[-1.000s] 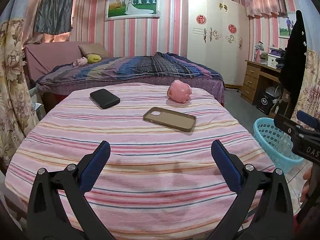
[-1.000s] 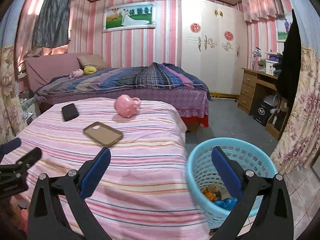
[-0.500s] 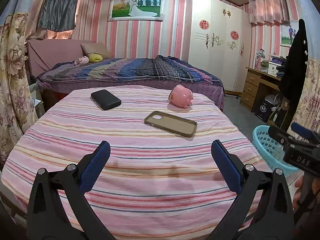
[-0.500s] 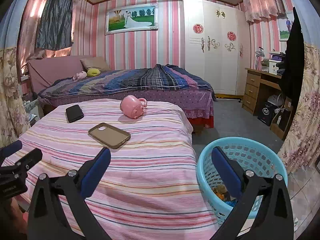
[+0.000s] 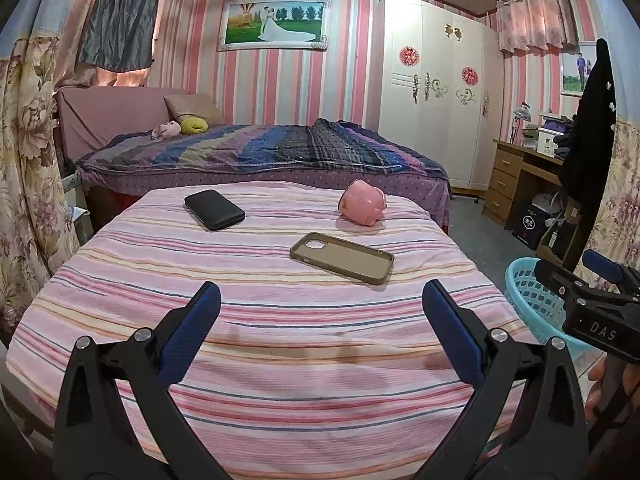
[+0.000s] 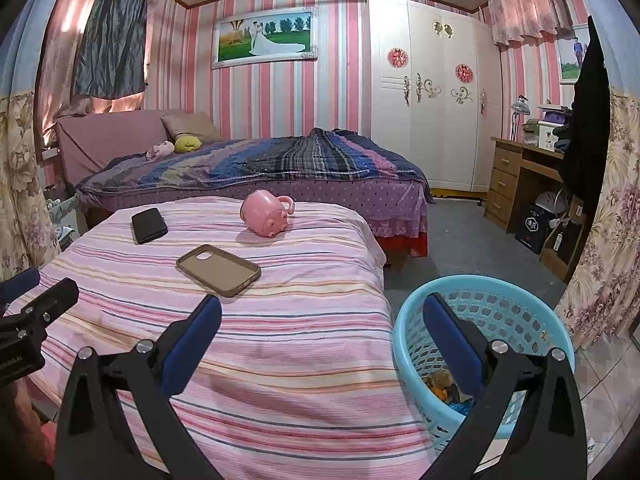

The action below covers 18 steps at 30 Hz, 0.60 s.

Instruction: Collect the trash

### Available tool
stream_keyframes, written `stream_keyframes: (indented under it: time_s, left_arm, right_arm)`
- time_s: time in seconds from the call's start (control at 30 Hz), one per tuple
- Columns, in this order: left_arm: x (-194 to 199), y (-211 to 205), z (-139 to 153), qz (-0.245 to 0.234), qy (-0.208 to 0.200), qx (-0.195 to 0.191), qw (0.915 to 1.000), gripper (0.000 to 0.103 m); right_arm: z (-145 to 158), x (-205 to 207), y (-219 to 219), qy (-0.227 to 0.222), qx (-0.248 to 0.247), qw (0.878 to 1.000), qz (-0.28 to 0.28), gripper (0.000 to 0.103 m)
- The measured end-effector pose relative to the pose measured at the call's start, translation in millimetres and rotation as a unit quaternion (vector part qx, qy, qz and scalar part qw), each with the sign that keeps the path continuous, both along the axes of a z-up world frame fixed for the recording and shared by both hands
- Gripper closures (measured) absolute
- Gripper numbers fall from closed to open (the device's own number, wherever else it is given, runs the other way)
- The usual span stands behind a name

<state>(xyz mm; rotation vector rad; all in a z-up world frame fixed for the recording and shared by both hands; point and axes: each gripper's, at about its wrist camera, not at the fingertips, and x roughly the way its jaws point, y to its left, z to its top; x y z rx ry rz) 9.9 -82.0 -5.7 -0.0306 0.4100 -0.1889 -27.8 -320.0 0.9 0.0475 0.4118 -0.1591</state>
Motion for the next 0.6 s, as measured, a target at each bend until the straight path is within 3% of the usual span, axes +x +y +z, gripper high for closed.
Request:
stream_keyframes:
  time_s: [0.6]
  left_arm:
    - [1.5,4.8,3.1,0.005,-0.001,0.000,1.0000,0.006]
  right_arm:
    - [1.0,-0.1,-4.4,-0.004,-0.008,1.000,-0.003,0.005]
